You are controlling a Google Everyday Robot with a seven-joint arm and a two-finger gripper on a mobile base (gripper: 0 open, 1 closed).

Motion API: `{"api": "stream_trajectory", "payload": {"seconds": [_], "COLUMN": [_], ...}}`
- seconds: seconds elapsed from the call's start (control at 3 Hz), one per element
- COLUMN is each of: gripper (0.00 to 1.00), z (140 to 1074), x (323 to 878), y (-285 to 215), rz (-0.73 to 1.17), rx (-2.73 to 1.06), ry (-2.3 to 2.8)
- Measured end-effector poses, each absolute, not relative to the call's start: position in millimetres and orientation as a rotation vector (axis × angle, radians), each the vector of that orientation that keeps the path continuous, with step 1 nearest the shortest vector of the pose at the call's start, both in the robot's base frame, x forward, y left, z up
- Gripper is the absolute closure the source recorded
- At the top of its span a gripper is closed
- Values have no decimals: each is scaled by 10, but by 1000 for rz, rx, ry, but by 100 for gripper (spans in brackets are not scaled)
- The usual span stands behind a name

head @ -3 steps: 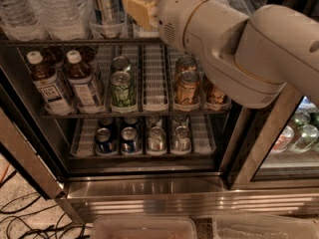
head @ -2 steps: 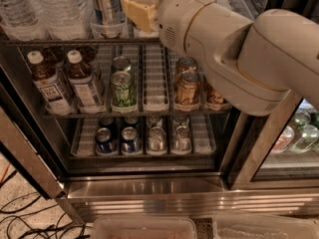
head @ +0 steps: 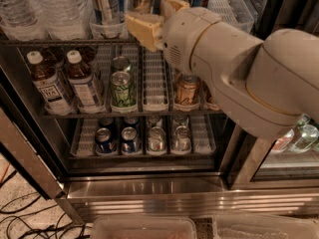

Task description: Pick redbull can from top shelf of fridge

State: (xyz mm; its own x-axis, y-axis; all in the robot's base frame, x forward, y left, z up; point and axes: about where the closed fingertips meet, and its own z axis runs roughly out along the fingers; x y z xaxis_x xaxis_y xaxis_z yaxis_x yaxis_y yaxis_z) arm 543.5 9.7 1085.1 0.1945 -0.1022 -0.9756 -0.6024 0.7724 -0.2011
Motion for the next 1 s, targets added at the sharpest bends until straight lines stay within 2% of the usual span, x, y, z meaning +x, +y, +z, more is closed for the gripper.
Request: {"api": "stream_trajectory", "payload": {"seconds": [1.0], "gripper": [100], "z": [10412], "x": [5015], "y": [-135], "rz": [391], "rx": [-647], "ry": [1488]}}
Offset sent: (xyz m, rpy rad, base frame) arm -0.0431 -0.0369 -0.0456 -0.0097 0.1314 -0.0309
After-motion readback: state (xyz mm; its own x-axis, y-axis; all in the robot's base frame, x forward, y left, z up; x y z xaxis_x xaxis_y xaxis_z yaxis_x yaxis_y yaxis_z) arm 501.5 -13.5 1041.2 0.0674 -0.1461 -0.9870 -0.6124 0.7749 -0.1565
